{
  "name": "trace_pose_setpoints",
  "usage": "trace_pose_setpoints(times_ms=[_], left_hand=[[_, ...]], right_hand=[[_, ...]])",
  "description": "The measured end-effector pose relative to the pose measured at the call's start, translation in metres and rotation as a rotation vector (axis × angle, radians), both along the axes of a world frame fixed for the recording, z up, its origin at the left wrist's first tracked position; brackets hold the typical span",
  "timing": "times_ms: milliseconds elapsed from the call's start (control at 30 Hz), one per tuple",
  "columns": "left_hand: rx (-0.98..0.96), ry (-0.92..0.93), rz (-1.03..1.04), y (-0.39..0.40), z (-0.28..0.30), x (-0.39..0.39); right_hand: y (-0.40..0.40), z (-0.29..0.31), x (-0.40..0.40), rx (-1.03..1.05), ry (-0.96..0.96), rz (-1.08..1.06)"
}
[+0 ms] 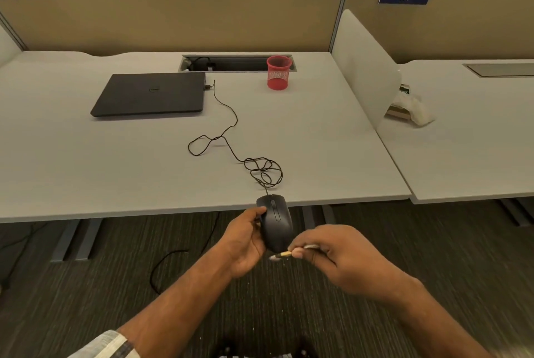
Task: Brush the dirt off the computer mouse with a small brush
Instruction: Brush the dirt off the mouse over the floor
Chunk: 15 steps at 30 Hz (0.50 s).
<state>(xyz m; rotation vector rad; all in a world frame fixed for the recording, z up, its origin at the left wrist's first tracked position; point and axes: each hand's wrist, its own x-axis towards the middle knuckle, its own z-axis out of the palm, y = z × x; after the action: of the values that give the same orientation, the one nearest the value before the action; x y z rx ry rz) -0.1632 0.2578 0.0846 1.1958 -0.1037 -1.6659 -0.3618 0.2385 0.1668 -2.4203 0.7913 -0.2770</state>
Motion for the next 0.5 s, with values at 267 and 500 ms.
trace_pose_setpoints(times_ms=[267,500], left_hand=[[-0.008,0.021,-0.022,-0.001,0.003,0.0],[0.004,-0.043,-0.034,-0.001,0.003,-0.003]], right_hand=[[-0.009,-0.005,-0.004,-0.093,-0.195,-0.23],[0.006,-0.006,0.005,-0.034,-0.03,-0.062]])
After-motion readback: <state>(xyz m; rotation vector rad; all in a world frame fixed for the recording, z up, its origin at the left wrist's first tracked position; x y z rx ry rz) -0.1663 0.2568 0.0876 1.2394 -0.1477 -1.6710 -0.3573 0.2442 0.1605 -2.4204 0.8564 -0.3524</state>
